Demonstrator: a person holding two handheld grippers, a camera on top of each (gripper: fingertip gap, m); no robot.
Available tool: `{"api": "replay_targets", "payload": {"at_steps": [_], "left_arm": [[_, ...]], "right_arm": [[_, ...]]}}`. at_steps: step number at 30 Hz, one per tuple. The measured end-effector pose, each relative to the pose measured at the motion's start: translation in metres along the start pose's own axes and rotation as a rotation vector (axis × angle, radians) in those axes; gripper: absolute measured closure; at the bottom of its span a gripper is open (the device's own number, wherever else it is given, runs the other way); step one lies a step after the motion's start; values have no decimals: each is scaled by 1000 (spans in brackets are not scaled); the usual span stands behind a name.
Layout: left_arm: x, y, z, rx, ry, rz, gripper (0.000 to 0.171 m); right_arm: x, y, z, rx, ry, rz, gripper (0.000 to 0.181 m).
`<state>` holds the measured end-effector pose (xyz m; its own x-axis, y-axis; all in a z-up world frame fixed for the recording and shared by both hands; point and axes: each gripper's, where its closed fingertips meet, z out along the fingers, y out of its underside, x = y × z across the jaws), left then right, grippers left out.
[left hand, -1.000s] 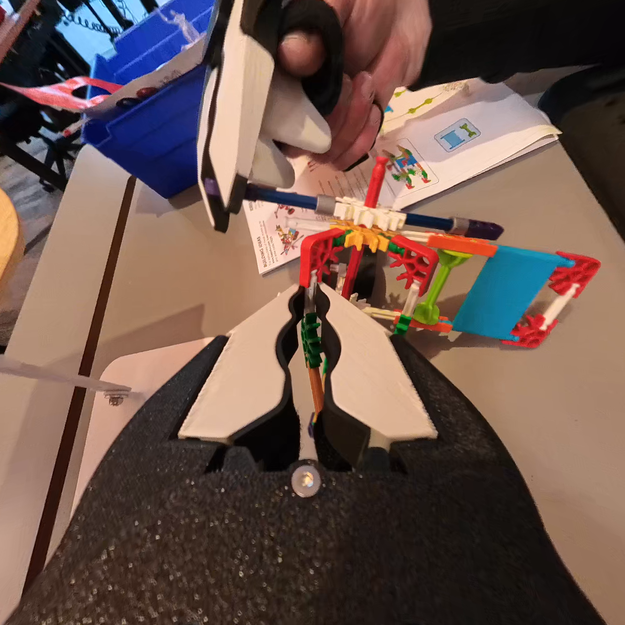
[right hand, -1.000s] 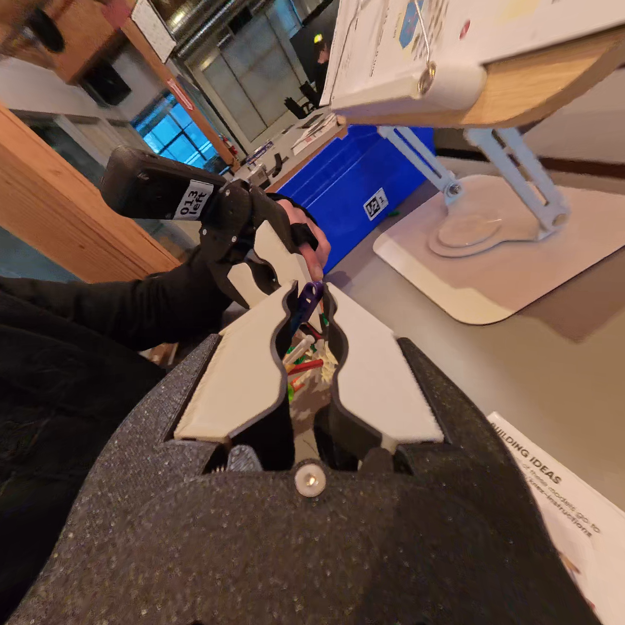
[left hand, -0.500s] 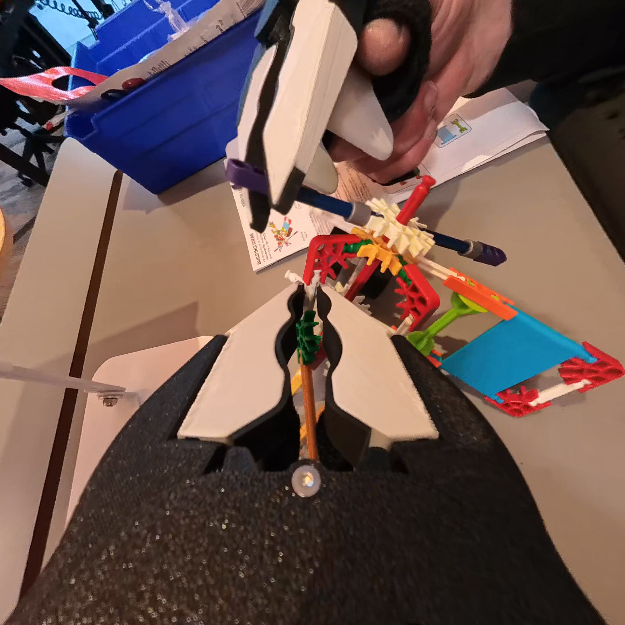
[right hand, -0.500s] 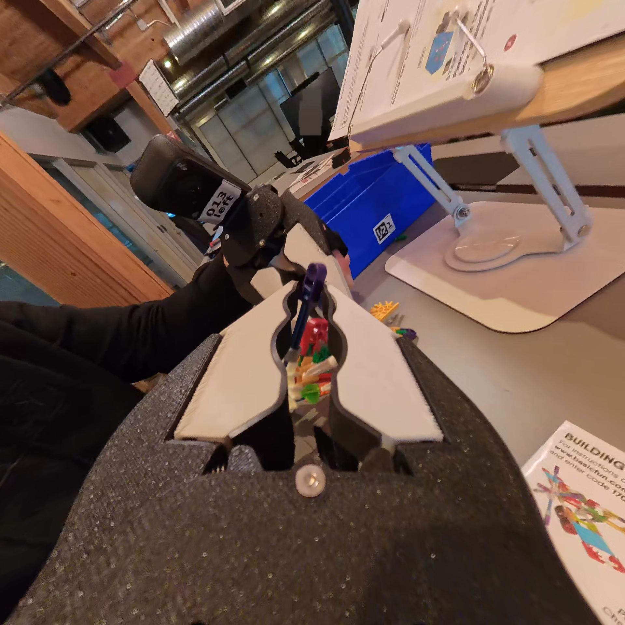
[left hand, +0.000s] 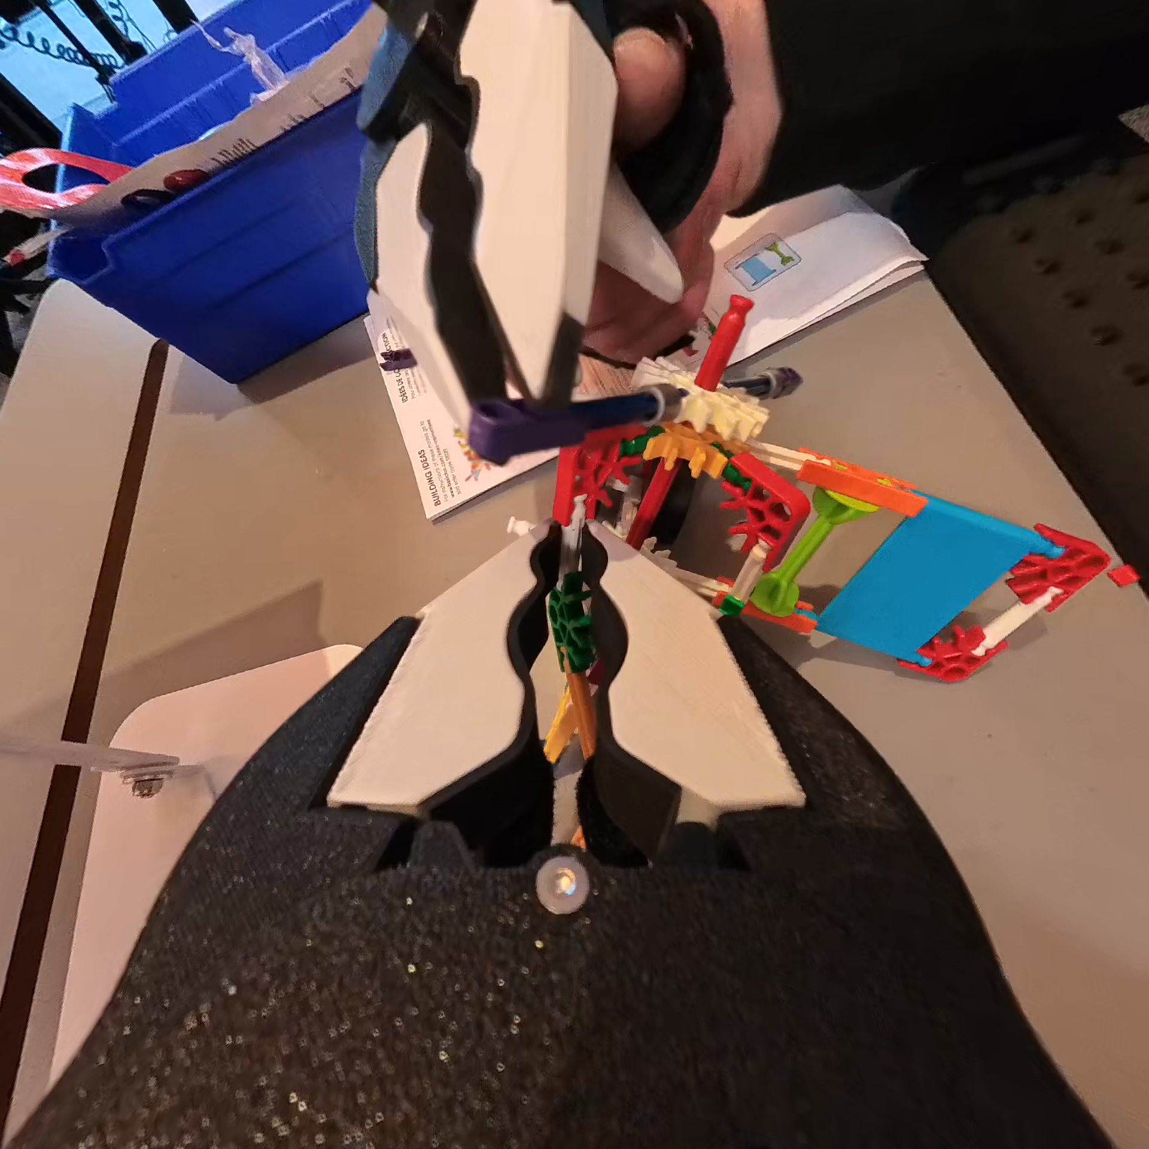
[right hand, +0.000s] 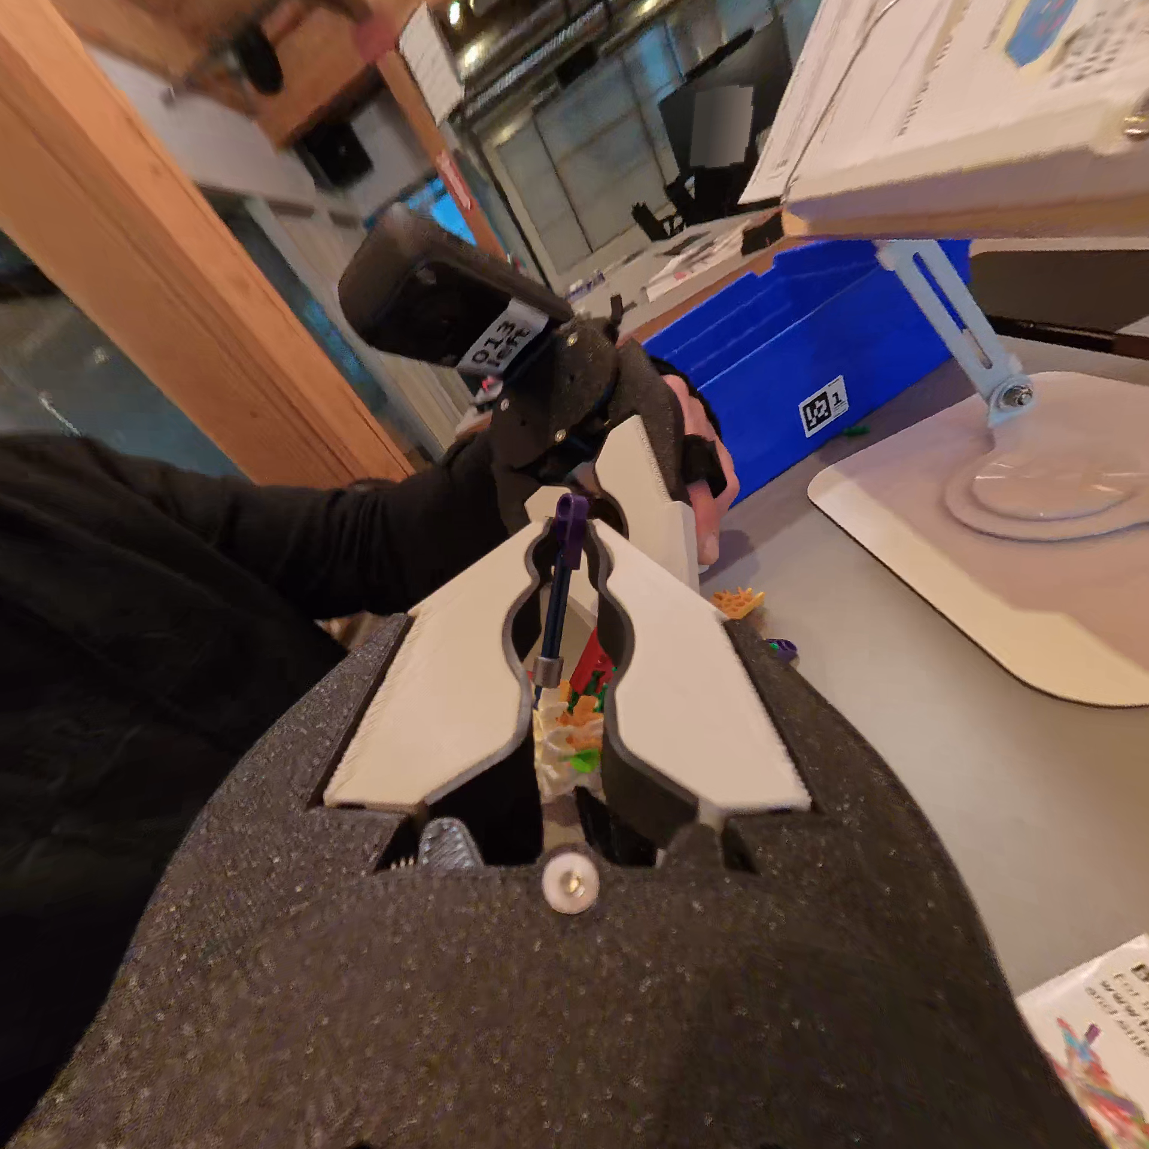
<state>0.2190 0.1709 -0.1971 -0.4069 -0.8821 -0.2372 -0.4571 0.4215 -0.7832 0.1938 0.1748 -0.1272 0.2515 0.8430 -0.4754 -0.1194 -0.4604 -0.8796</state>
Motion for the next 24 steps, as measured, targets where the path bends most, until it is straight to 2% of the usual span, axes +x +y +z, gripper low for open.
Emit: {"api": "replay_targets", "payload": {"at_steps": [2, 4, 7, 11, 14, 18, 21, 22, 24], "left_arm": [[1, 0, 1, 1, 5, -8, 168], [-3, 0, 1, -12, -11, -22, 168], [-8, 3, -1, -29, -31, -59, 168], [-9, 4, -3, -59, -41, -78, 167], [-9, 2, -1, -73, -51, -63, 167], [-1, -2, 0, -45, -21, -4, 167], [2, -4, 3, -32, -14, 6, 168], [2, -4, 2, -34, -13, 8, 168], [3, -4, 1, -37, -15, 17, 168]], "right_arm": [[-1, 2, 2, -46, 29, -67, 175], [10, 0, 0, -63, 139, -117, 178], [19, -11, -20, 19, 258, -131, 178], [28, -4, -58, 108, 455, -70, 179], [25, 16, -79, 212, 518, 68, 177], [15, 32, -88, 255, 433, 175, 174], [19, 27, -85, 271, 396, 206, 141], [19, 22, -84, 302, 373, 205, 140], [21, 26, -73, 261, 321, 226, 138]]}}
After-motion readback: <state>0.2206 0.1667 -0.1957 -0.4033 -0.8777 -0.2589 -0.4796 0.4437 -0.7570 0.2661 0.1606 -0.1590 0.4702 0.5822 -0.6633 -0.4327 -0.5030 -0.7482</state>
